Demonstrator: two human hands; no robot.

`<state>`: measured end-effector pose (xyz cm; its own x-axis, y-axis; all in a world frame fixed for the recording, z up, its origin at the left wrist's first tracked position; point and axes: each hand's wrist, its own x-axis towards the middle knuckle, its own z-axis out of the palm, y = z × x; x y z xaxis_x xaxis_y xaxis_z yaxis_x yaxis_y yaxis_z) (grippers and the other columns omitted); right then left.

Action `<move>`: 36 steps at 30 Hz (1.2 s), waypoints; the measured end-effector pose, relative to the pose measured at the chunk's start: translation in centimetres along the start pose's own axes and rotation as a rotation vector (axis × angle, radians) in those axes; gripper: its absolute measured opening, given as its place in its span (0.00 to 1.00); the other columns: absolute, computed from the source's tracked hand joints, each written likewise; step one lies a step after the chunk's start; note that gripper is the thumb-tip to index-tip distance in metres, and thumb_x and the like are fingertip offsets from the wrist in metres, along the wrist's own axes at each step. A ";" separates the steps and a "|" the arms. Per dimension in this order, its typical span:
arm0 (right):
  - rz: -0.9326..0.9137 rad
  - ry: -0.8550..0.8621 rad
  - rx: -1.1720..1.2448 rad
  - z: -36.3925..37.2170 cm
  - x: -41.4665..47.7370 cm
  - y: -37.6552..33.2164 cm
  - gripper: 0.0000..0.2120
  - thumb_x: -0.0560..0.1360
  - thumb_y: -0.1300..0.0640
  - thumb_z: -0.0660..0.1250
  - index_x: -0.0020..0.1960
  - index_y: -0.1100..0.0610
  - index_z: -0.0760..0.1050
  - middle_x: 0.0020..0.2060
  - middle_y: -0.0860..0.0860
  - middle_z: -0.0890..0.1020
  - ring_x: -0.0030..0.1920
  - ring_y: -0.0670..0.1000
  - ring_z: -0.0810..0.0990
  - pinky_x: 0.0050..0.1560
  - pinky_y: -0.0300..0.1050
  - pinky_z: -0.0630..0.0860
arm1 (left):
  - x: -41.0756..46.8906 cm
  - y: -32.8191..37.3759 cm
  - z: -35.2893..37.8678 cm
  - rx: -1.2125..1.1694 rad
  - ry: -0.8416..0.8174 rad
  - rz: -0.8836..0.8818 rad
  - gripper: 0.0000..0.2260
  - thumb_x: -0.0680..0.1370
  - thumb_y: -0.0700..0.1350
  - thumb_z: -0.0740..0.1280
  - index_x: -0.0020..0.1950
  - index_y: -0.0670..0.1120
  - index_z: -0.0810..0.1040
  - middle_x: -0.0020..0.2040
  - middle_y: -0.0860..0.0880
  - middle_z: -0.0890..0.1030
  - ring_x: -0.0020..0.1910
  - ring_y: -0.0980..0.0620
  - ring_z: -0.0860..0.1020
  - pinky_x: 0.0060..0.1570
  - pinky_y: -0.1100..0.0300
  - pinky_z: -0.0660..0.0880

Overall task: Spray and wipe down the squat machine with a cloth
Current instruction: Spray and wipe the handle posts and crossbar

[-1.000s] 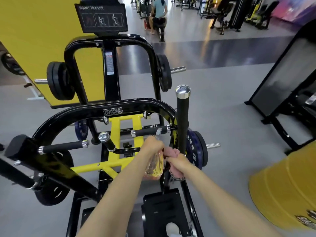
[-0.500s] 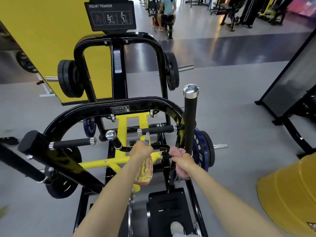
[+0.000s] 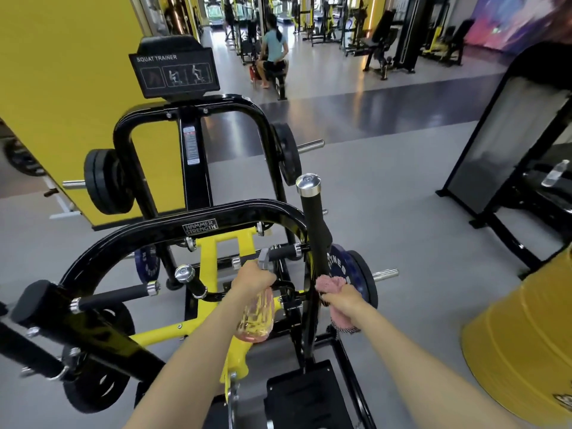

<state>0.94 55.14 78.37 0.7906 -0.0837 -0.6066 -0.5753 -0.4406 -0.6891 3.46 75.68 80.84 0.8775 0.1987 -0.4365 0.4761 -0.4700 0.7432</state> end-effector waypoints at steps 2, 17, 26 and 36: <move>0.027 0.042 0.083 -1.1 0.1 -0.1 0.17 0.76 0.59 0.66 0.63 0.54 0.70 0.50 0.53 0.76 0.52 0.54 0.75 0.55 0.45 0.72 | -0.8 1.3 0.0 -0.061 -0.053 0.055 0.08 0.72 0.33 0.63 0.35 0.43 0.70 0.30 0.48 0.71 0.29 0.51 0.71 0.24 0.65 0.67; -0.015 0.127 0.446 0.8 -2.5 -2.4 0.19 0.75 0.59 0.66 0.64 0.57 0.69 0.52 0.56 0.77 0.53 0.56 0.76 0.59 0.49 0.72 | -8.0 5.7 -2.6 -0.333 -0.142 0.402 0.28 0.70 0.29 0.68 0.67 0.47 0.73 0.41 0.40 0.80 0.38 0.46 0.80 0.38 0.54 0.79; 0.008 0.174 0.476 0.5 -4.7 1.4 0.17 0.77 0.61 0.64 0.65 0.55 0.69 0.52 0.56 0.75 0.50 0.54 0.72 0.51 0.42 0.68 | -9.8 3.7 -0.5 -0.174 -0.166 0.404 0.17 0.64 0.37 0.66 0.51 0.50 0.76 0.42 0.42 0.74 0.38 0.44 0.74 0.42 0.42 0.77; 0.045 0.227 0.433 -0.1 -4.3 6.0 0.18 0.73 0.58 0.68 0.62 0.54 0.71 0.55 0.56 0.79 0.57 0.57 0.77 0.64 0.51 0.72 | -9.6 0.5 3.9 -0.127 -0.177 0.302 0.15 0.70 0.31 0.64 0.37 0.53 0.70 0.35 0.43 0.70 0.37 0.46 0.70 0.41 0.49 0.73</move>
<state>-5.91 52.79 76.92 0.7609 -0.3082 -0.5710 -0.6063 -0.0244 -0.7949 -4.94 70.23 83.42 0.9612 -0.0898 -0.2607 0.2105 -0.3718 0.9041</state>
